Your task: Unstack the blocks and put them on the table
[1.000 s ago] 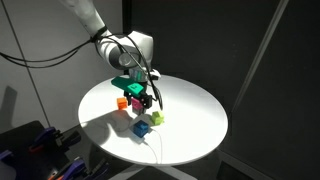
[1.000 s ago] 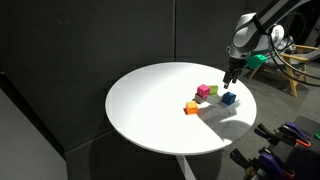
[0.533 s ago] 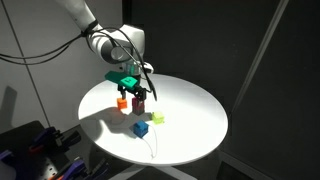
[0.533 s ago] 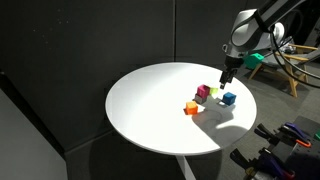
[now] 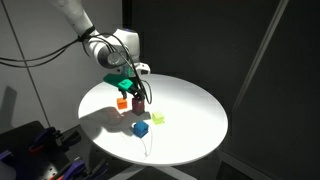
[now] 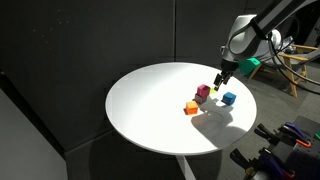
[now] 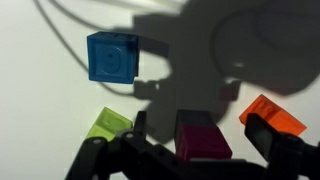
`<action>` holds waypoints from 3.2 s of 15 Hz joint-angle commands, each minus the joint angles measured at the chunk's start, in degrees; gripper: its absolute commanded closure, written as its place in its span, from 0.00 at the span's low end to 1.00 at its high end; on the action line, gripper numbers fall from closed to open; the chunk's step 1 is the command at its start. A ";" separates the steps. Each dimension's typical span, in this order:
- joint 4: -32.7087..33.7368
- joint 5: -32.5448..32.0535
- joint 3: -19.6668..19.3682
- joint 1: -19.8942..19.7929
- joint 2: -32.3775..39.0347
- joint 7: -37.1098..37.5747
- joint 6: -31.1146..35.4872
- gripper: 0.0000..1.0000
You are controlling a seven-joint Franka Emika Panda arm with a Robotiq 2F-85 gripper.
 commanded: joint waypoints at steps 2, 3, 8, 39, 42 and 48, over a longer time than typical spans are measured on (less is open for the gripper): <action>0.71 0.47 -0.38 0.42 1.99 6.02 1.44 0.00; 0.93 0.28 -0.44 0.49 2.38 7.02 1.29 0.00; 3.29 0.02 -0.13 0.81 4.33 9.13 -0.99 0.00; 20.08 -1.11 -1.00 3.57 16.28 16.41 -7.94 0.27; 20.46 -1.14 -1.06 3.53 16.52 16.37 -8.12 0.53; 19.10 -1.63 -1.39 3.57 14.49 16.07 -9.72 0.72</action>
